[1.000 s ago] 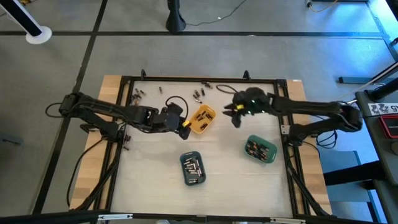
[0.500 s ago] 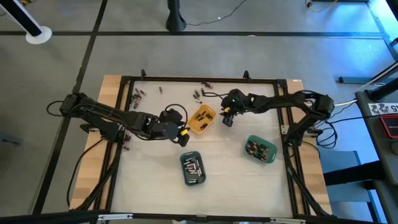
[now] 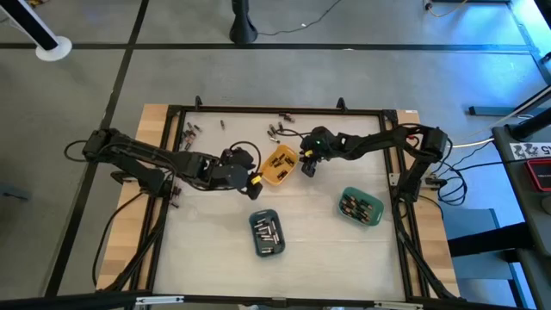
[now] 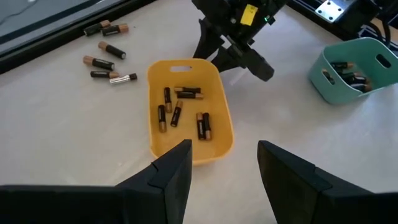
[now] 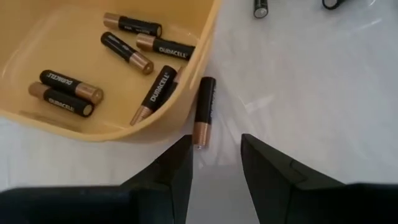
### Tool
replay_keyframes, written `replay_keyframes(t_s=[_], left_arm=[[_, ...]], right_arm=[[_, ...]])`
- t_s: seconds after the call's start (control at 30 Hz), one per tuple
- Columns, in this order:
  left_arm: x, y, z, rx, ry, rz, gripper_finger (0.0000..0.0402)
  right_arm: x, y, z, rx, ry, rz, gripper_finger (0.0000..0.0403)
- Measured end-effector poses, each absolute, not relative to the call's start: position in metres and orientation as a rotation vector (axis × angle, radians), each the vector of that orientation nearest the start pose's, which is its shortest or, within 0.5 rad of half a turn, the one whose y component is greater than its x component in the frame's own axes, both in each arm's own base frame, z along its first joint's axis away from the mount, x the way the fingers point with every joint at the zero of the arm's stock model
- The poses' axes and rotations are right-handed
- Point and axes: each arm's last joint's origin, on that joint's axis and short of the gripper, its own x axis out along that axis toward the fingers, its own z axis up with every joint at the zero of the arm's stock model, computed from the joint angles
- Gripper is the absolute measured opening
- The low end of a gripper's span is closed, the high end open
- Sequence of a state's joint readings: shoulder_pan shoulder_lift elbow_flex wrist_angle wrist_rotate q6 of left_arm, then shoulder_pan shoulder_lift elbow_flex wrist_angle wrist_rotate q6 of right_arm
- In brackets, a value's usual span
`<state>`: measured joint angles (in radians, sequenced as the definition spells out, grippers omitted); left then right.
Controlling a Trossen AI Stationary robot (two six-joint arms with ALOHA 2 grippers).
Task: Sort batteries
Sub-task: Put the black battery into the yellow bin
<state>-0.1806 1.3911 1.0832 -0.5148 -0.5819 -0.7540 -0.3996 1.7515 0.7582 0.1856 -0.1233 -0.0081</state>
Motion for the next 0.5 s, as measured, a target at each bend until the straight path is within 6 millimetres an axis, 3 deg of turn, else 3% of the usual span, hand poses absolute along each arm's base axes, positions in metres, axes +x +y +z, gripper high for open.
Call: replay_keyframes(t_s=[0.5], left_arm=[[0.285,-0.036,0.279,-0.43,0.566,0.645,0.0172]], right_arm=[[0.314,-0.129,0.103,0.212,0.774,-0.263,0.0138]])
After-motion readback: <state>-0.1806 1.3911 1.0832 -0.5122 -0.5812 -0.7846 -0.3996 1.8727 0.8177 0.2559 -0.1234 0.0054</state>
